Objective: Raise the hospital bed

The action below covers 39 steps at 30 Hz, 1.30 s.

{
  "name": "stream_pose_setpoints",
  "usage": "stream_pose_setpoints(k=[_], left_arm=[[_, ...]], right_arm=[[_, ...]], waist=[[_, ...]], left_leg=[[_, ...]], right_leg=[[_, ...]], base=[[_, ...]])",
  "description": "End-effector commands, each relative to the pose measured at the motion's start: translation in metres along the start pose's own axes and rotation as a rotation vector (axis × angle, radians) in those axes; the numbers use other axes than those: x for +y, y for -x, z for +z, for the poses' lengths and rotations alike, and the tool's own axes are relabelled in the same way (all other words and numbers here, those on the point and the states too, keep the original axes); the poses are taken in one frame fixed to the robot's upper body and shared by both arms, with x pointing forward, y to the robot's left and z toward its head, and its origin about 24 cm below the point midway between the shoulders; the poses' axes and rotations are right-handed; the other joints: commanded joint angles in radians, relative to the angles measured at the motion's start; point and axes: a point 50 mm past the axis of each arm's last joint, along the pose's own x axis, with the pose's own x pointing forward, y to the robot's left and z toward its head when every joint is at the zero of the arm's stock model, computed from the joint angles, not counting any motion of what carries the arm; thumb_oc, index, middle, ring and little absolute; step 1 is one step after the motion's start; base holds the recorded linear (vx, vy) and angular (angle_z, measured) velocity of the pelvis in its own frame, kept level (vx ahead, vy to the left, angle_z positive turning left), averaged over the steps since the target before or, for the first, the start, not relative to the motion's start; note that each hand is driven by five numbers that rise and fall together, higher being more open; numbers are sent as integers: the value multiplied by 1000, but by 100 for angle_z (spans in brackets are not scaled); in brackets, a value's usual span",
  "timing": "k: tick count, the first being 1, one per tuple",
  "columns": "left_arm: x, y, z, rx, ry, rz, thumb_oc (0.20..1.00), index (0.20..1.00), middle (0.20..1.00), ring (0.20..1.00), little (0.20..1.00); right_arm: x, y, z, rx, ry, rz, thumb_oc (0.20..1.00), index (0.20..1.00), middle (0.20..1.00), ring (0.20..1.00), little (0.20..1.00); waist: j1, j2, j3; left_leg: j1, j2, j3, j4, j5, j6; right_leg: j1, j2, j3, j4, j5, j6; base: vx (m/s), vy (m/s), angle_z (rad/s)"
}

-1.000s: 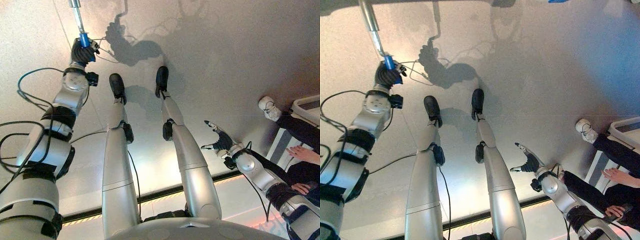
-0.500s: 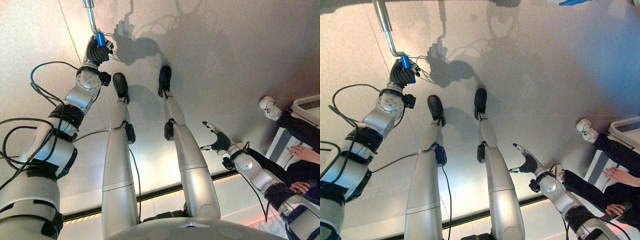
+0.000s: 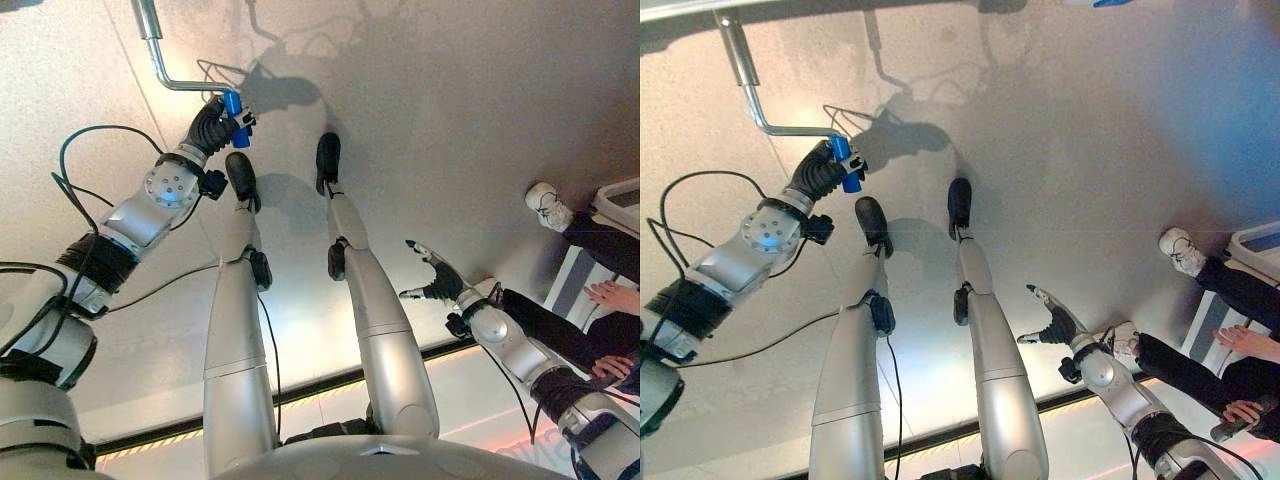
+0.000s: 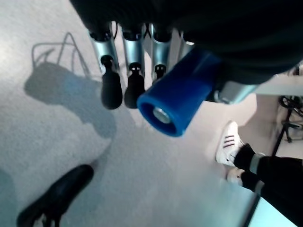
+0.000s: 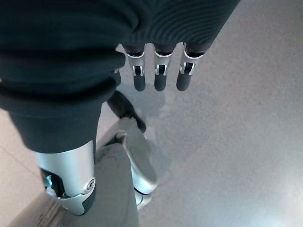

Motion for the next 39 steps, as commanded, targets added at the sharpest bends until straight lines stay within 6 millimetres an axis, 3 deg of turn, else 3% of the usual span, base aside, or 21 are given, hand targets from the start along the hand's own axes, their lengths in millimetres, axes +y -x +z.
stream_pose_setpoints(k=[1,6,10,12,14,21,32,39], left_arm=[[12,11,75,-398,44,-15,200,200,200,200,200],[9,34,80,-414,70,-110,200,200,200,200,200],[14,47,81,-417,78,-115,200,200,200,200,200],[23,65,81,-417,105,-107,200,200,200,200,200],[24,67,80,-414,106,-102,200,200,200,200,200],[43,99,52,-306,169,11,200,200,200,200,200],[60,118,10,-141,175,160,200,200,200,200,200],[70,114,-8,-77,155,230,200,200,200,200,200]], right_arm=[[-1,33,-30,105,44,19,1000,1000,1000,1000,1000],[-3,41,-38,130,47,17,1000,1000,1000,1000,1000],[-3,43,-40,139,47,14,1000,1000,1000,1000,1000],[-2,49,-45,157,44,12,1000,1000,1000,1000,1000],[-3,48,-44,155,49,15,1000,1000,1000,1000,1000],[-5,53,-48,166,55,5,1000,1000,1000,1000,1000],[-9,54,-50,171,71,5,1000,1000,1000,1000,1000],[-13,51,-48,161,82,4,1000,1000,1000,1000,1000]], waist=[[41,80,-12],[56,98,-13],[65,105,-16],[86,116,-19],[79,116,-19],[107,131,-9],[130,126,4],[128,107,10]], left_leg=[[186,-66,-24,-144,-28,10],[195,-67,-31,-151,-20,8],[198,-71,-33,-154,-19,8],[201,-72,-33,-163,-13,7],[202,-72,-33,-164,-13,7],[209,-75,-41,-167,-7,7],[219,-80,-54,-181,9,5],[212,-81,-55,-174,4,7]], right_leg=[[71,12,-60,72,-71,98],[71,11,-65,86,-75,96],[71,11,-66,89,-75,96],[73,10,-71,88,-74,97],[74,10,-71,88,-74,97],[79,3,-80,92,-74,99],[104,-8,-96,71,-67,104],[113,-14,-100,62,-64,107]], base=[[0,0,0],[-1,-7,0],[-5,-13,6],[-1,-5,7],[-2,2,6],[-6,7,3],[0,14,0],[2,32,-1]])
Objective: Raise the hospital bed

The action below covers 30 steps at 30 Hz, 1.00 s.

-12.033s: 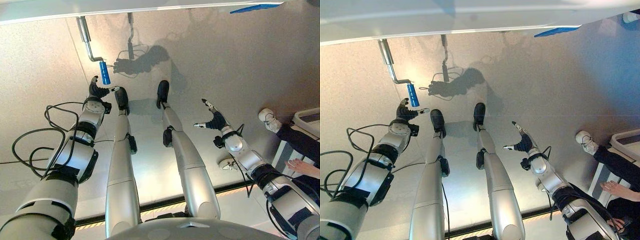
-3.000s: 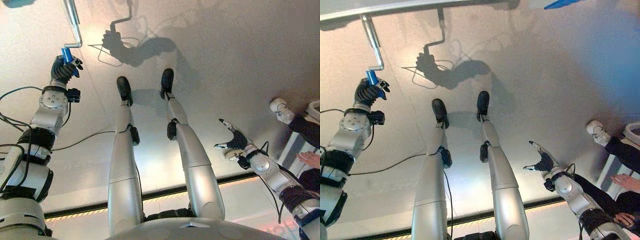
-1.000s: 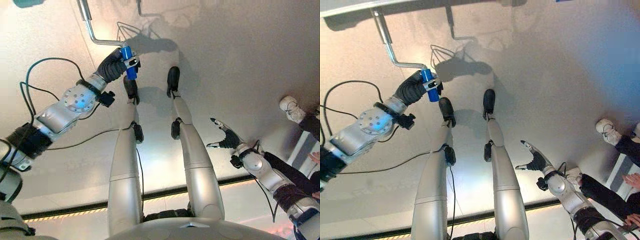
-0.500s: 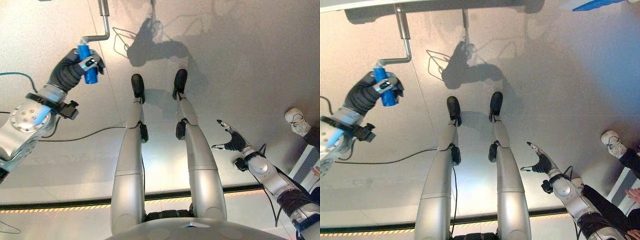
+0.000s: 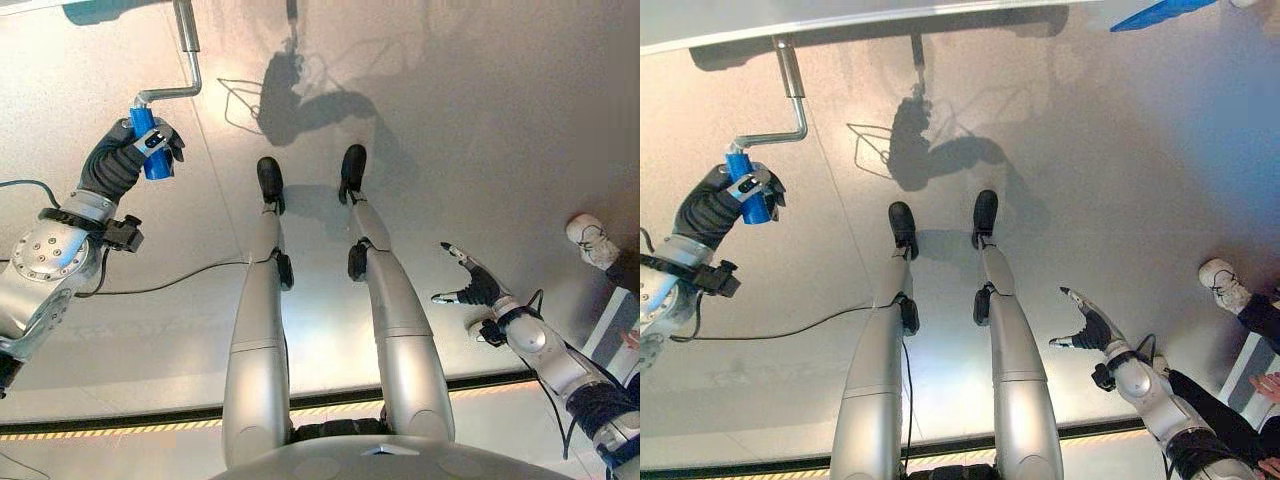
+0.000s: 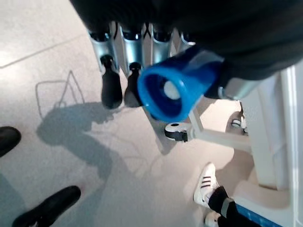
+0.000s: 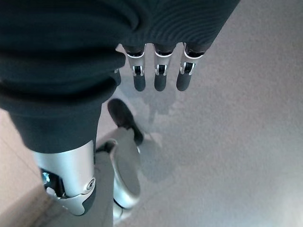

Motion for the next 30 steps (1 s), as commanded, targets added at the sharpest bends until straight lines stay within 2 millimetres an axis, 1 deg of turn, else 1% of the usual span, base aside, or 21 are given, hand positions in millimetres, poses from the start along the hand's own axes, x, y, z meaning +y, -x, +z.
stream_pose_setpoints(k=[1,3,4,5,8,9,10,11,12,17,22,26,30], left_arm=[[19,7,10,-106,-44,109,200,200,200,200,200],[20,5,8,-96,-51,117,200,200,200,200,200],[25,3,4,-80,-75,134,200,200,200,200,200],[25,2,4,-80,-75,134,200,200,200,200,200],[32,-9,-1,-64,-95,185,200,200,200,200,200],[32,-10,-1,-65,-95,184,200,200,200,200,200],[38,-14,-2,-55,-115,210,200,200,200,200,200],[37,-15,-2,-57,-115,208,200,200,200,200,200],[44,-21,-3,-53,-125,255,200,200,200,200,200],[51,-36,-5,-40,-137,314,200,200,200,200,200],[56,-46,-4,-37,-147,357,200,200,200,200,200],[62,-56,-9,4,-168,404,200,200,200,200,200],[64,-65,-13,31,-166,439,200,200,200,200,200]], right_arm=[[16,21,-19,59,8,65,1000,1000,1000,1000,1000],[16,20,-18,55,7,66,1000,1000,1000,1000,1000],[15,20,-18,52,9,68,1000,1000,1000,1000,1000],[15,20,-18,53,9,67,1000,1000,1000,1000,1000],[13,16,-15,43,14,71,1000,1000,1000,1000,1000],[13,17,-15,44,13,69,1000,1000,1000,1000,1000],[14,15,-13,40,9,74,1000,1000,1000,1000,1000],[13,16,-14,41,7,72,1000,1000,1000,1000,1000],[14,13,-11,33,6,78,1000,1000,1000,1000,1000],[17,8,-6,18,-2,86,1000,1000,1000,1000,1000],[19,4,-3,14,-8,87,1000,1000,1000,1000,1000],[20,-1,3,-7,-14,87,1000,1000,1000,1000,1000],[19,-5,9,-28,-19,84,1000,1000,1000,1000,1000]], waist=[[18,24,-26],[18,20,-26],[12,10,-25],[13,11,-25],[-1,-9,-22],[1,-8,-22],[-7,-18,-21],[-4,-17,-21],[-9,-27,-20],[-21,-51,-15],[-30,-63,-17],[-46,-77,-18],[-56,-84,-17]], left_leg=[[60,-104,7,-53,-58,78],[58,-104,7,-50,-60,79],[51,-104,8,-43,-64,80],[50,-104,8,-42,-65,80],[33,-100,7,-25,-71,81],[33,-100,7,-24,-72,81],[28,-99,7,-19,-75,81],[27,-99,7,-19,-75,81],[19,-96,6,-12,-79,82],[-3,-92,6,6,-90,85],[-20,-90,10,21,-100,87],[-34,-88,18,34,-113,91],[-48,-86,25,52,-124,94]], right_leg=[[44,-37,-23,-16,4,155],[44,-37,-23,-16,4,155],[42,-36,-22,-16,5,156],[41,-36,-22,-16,5,156],[37,-40,-22,-16,5,156],[37,-40,-22,-16,5,156],[36,-41,-23,-17,6,158],[35,-41,-23,-17,6,158],[33,-42,-22,-21,8,160],[29,-40,-22,-27,9,162],[18,-39,-20,-24,4,162],[13,-37,-15,-31,7,162],[4,-34,-8,-30,7,163]], base=[[2,69,-2],[0,25,-1],[1,39,-1],[5,77,2],[2,33,2],[4,33,4],[3,30,9],[9,64,11],[7,44,14],[7,41,7],[7,26,2],[8,33,-3],[11,27,-6]])
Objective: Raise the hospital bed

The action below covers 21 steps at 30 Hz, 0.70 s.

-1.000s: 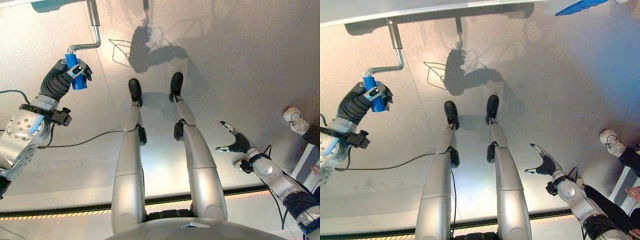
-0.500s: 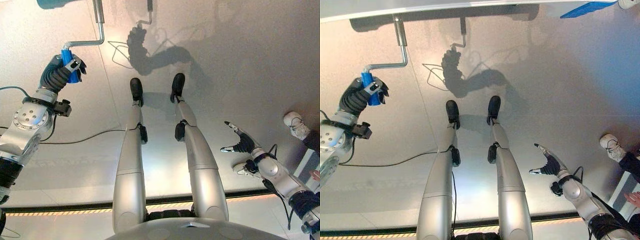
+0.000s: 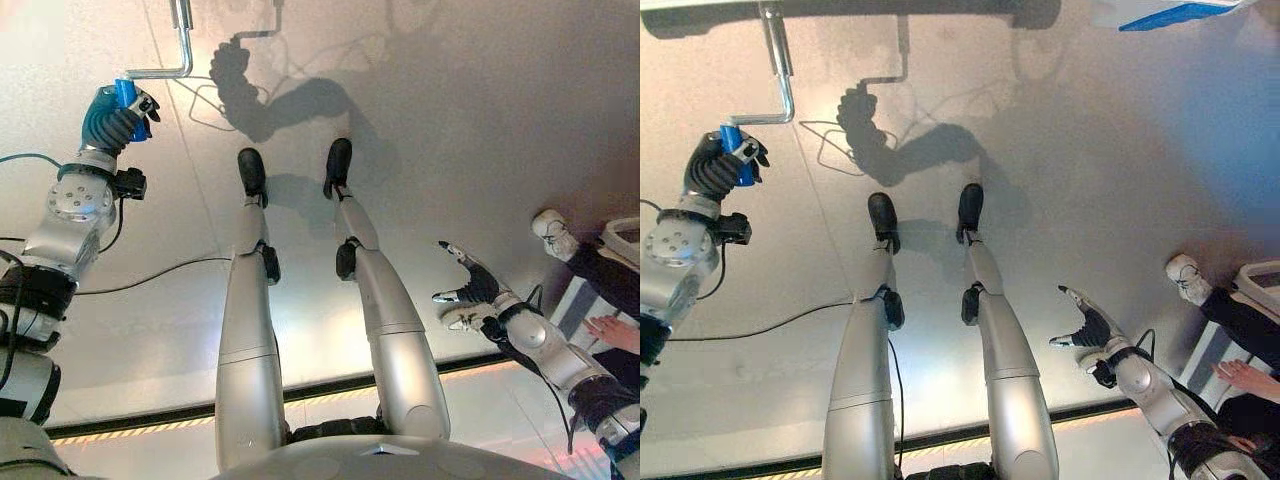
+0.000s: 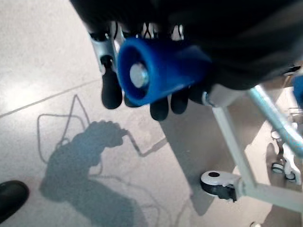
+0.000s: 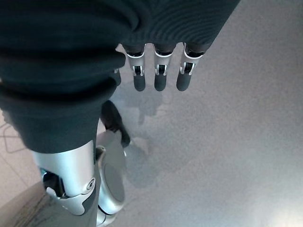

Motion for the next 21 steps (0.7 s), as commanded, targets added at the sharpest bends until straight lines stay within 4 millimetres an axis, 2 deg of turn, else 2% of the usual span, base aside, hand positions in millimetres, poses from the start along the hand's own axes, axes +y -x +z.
stream_pose_setpoints(k=[1,8,14,15,21], left_arm=[[35,-7,12,-25,-27,172,200,200,200,200,200],[28,-24,12,15,-50,193,200,200,200,200,200],[14,-41,16,51,-78,196,200,200,200,200,200],[3,-49,23,43,-112,177,200,200,200,200,200],[-18,-57,36,2,-153,123,200,200,200,200,200]], right_arm=[[15,0,6,-19,-34,51,1000,1000,1000,1000,1000],[17,-2,10,-35,-44,60,1000,1000,1000,1000,1000],[22,-6,16,-51,-54,78,1000,1000,1000,1000,1000],[25,-8,18,-59,-59,91,1000,1000,1000,1000,1000],[29,-9,21,-67,-67,109,1000,1000,1000,1000,1000]], waist=[[16,-40,-16],[-1,-51,-20],[-17,-62,-26],[-27,-66,-28],[-35,-69,-33]], left_leg=[[112,-89,69,-109,-59,65],[97,-88,75,-86,-73,71],[79,-82,81,-65,-84,76],[75,-81,82,-60,-86,77],[68,-82,85,-55,-89,79]], right_leg=[[10,-41,32,56,-36,143],[-10,-36,46,64,-37,142],[-30,-34,52,76,-37,140],[-39,-31,55,78,-36,139],[-49,-28,58,85,-37,138]], base=[[11,24,-5],[14,17,-6],[12,5,-5],[9,-4,-3],[3,-5,-2]])
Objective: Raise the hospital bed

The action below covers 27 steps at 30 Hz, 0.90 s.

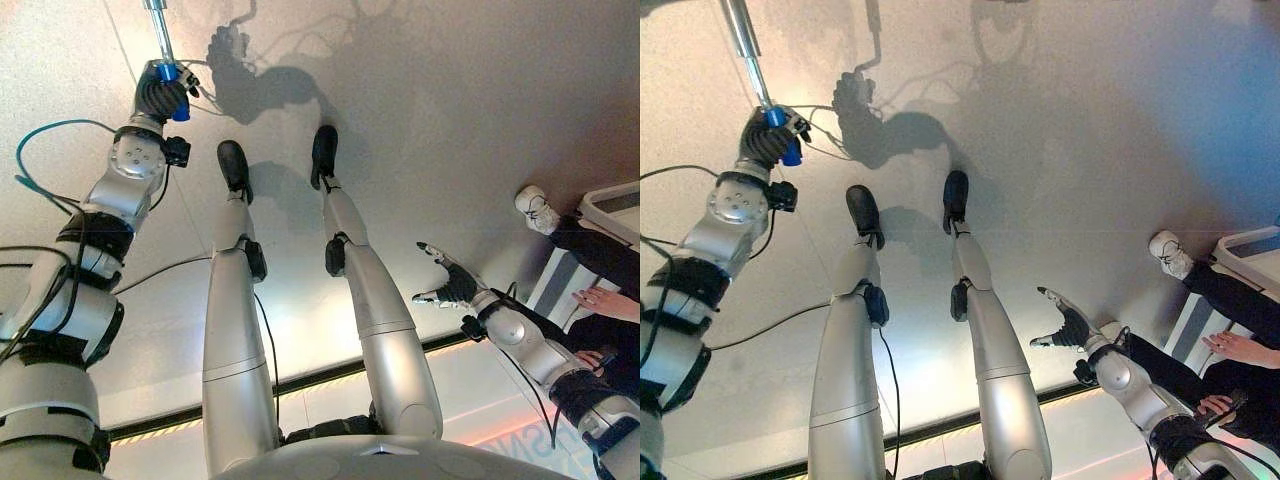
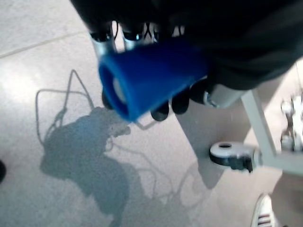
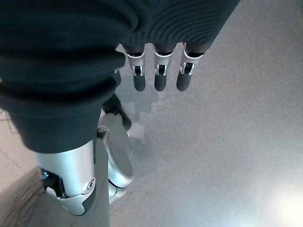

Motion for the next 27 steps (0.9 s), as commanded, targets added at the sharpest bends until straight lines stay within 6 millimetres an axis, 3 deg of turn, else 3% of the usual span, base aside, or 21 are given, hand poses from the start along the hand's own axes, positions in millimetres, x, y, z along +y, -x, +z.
stream_pose_setpoints(k=[1,7,11,13,14,18,19,27], left_arm=[[26,-10,12,1,-84,120,200,200,200,200,200],[-1,-13,39,-119,-91,36,200,200,200,200,200],[-22,-4,77,-304,-29,-53,200,200,200,200,200],[-22,-4,77,-304,-28,-53,200,200,200,200,200],[-25,3,86,-362,3,-90,200,200,200,200,200],[-26,19,93,-431,42,-153,200,200,200,200,200],[-25,32,97,-472,69,-200,200,200,200,200,200],[-19,57,103,-531,106,-302,200,200,200,200,200]], right_arm=[[8,1,2,-7,-13,42,1000,1000,1000,1000,1000],[8,1,3,-10,-9,44,1000,1000,1000,1000,1000],[6,4,4,-17,-5,29,1000,1000,1000,1000,1000],[6,4,4,-16,-5,29,1000,1000,1000,1000,1000],[2,5,3,-16,0,16,1000,1000,1000,1000,1000],[-1,9,2,-17,2,4,1000,1000,1000,1000,1000],[-6,13,-2,-5,13,-14,1000,1000,1000,1000,1000],[-18,22,-6,7,34,-45,1000,1000,1000,1000,1000]], waist=[[7,-21,-18],[4,-14,-20],[10,8,-16],[9,8,-17],[15,19,-13],[25,34,-10],[35,47,-2],[42,71,11]], left_leg=[[162,-80,50,-153,-46,49],[158,-79,53,-147,-48,51],[156,-82,56,-140,-47,54],[155,-82,56,-140,-48,54],[156,-84,55,-139,-46,54],[157,-84,52,-138,-42,53],[156,-82,49,-128,-39,52],[153,-78,35,-130,-19,42]], right_leg=[[11,-24,19,83,-62,110],[-2,-23,22,97,-66,107],[-13,-21,25,122,-75,100],[-13,-21,24,122,-76,100],[-16,-22,24,129,-78,97],[-20,-21,22,145,-84,92],[-29,-21,20,175,-93,88],[-28,-30,5,192,-96,80]], base=[[0,-9,-3],[-2,-7,0],[-11,-44,-2],[-3,-16,-1],[-20,-50,-2],[-27,-68,-2],[-33,-59,-2],[-28,-71,4]])
